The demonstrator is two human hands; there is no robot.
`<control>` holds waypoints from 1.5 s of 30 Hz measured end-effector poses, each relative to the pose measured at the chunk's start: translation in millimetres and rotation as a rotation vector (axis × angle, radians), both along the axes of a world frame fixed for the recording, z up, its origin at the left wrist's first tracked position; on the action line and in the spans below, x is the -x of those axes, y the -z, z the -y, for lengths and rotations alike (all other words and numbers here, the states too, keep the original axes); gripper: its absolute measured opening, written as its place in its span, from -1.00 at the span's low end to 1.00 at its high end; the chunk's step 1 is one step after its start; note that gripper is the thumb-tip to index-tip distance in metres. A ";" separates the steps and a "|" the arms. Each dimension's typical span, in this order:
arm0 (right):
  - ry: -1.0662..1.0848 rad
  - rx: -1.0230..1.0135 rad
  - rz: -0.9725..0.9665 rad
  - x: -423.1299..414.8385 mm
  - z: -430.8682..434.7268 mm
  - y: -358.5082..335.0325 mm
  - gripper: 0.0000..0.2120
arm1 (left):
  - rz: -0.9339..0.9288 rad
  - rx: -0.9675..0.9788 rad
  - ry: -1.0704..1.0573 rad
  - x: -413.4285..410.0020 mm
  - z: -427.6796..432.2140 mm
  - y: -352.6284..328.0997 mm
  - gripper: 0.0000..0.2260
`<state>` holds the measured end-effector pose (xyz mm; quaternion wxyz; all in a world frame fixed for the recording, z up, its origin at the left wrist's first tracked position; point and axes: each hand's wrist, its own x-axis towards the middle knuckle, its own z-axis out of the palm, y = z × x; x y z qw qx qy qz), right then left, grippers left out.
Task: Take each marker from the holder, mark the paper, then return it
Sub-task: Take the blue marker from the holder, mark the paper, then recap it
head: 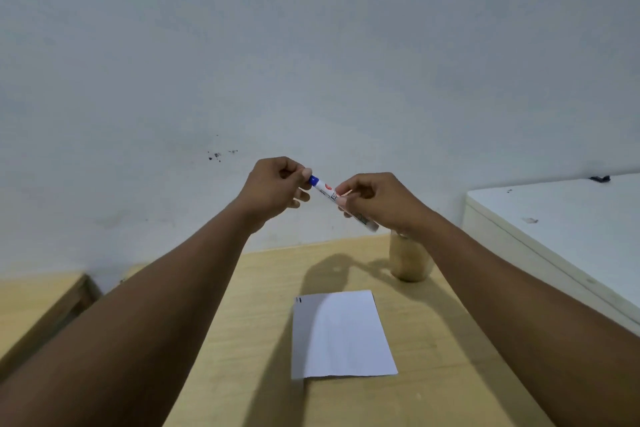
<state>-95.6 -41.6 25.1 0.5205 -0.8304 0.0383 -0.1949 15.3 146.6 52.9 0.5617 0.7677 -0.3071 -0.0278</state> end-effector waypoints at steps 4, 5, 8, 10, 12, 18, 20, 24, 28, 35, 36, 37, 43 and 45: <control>-0.220 -0.410 -0.111 -4.4 -25.1 2.7 -0.82 | -0.101 0.058 -0.083 4.3 -41.1 33.8 -0.72; -0.258 -0.541 -0.128 -5.9 -31.6 6.8 -0.83 | -0.135 0.069 -0.103 5.8 -49.0 44.6 -0.71; -0.271 -0.758 -0.143 -11.3 -53.0 26.5 -0.85 | -0.237 0.072 -0.117 9.9 -65.5 74.5 -0.70; -0.237 -0.784 -0.161 -15.8 -66.9 44.1 -0.86 | -0.283 0.057 -0.091 13.1 -67.9 89.1 -0.69; -0.205 -0.752 -0.206 -20.6 -78.2 60.8 -0.85 | -0.309 0.018 -0.044 16.4 -65.1 98.6 -0.66; -0.186 -0.751 -0.234 -28.3 -85.2 88.2 -0.88 | -0.392 -0.070 0.077 19.8 -54.9 116.2 -0.57; -0.204 -0.745 -0.217 -28.6 -77.2 89.6 -0.91 | -0.478 -0.009 0.038 17.8 -52.1 122.0 -0.56; -0.151 -0.747 -0.185 -25.9 -46.8 90.1 -0.90 | -0.589 0.058 -0.072 6.7 -62.3 137.3 -0.58; -0.060 -0.711 -0.256 -27.0 -36.9 103.6 -0.80 | -0.664 0.049 -0.005 11.6 -60.5 146.2 -0.58; 0.081 -0.524 -0.262 -37.8 -66.8 143.6 -0.92 | -0.550 -0.163 0.082 10.8 -56.3 165.7 -0.62; 0.086 -0.513 -0.261 -38.9 -69.8 149.0 -0.95 | -0.533 -0.183 0.080 9.9 -57.6 167.5 -0.62; 0.095 -0.502 -0.261 -39.7 -72.1 154.3 -0.96 | -0.524 -0.194 0.082 8.7 -58.7 169.4 -0.62; 0.151 -0.425 -0.233 -41.1 -78.4 169.4 -0.94 | -0.494 -0.220 0.108 4.1 -62.7 174.5 -0.64; 0.145 -0.407 -0.229 -40.5 -79.6 170.5 -0.94 | -0.463 -0.254 0.099 3.5 -66.0 175.3 -0.64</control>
